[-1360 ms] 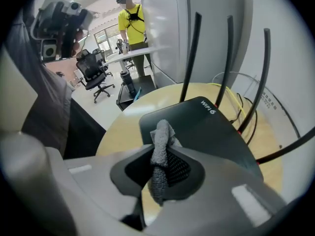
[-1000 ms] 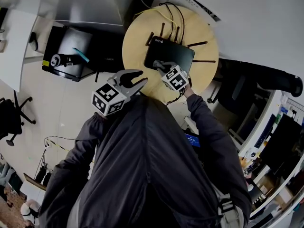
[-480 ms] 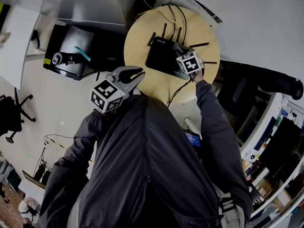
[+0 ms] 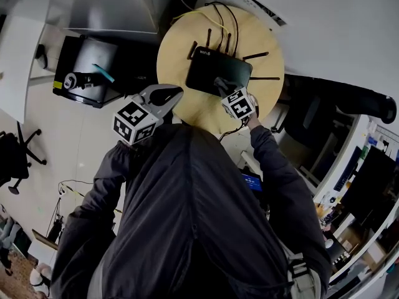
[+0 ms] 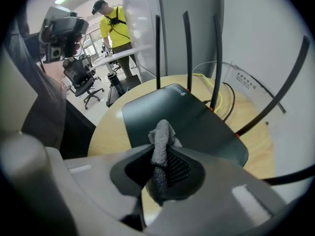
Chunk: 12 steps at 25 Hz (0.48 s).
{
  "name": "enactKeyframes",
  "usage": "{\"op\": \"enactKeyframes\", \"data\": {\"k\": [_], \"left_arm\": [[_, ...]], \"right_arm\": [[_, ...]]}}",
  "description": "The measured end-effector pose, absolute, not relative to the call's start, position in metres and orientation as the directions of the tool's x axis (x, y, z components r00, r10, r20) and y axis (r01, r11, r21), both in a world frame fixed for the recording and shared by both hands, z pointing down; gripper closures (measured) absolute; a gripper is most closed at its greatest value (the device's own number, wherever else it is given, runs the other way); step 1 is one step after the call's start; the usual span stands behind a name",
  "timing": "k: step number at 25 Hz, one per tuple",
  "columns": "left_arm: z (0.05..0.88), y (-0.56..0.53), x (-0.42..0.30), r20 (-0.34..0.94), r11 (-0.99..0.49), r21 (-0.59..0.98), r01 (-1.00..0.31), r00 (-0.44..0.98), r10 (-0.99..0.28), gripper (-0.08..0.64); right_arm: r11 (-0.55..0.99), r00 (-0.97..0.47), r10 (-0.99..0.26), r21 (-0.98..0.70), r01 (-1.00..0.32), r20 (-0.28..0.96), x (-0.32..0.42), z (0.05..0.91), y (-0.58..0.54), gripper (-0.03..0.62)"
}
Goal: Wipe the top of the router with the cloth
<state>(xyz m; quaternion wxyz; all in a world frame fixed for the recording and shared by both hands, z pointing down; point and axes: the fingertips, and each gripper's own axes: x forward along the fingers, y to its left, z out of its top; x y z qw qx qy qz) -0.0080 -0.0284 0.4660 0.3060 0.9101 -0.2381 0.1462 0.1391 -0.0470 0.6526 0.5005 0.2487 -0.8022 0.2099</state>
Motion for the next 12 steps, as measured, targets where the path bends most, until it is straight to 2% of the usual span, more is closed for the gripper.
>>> {"op": "enactKeyframes", "data": {"k": [8,12], "left_arm": [[0.467,-0.029,-0.004,0.417,-0.707,0.486,-0.514,0.847,-0.329,0.557],[0.467,-0.029,-0.005,0.42,-0.709,0.483,-0.514,0.846,-0.328,0.557]], "right_arm": [[0.804,-0.409,-0.142,-0.136,-0.579,0.901,0.13,0.653,-0.015,0.558],[0.721,-0.368,-0.273,-0.065,-0.69,0.889,0.161,0.647,-0.066,0.558]]}}
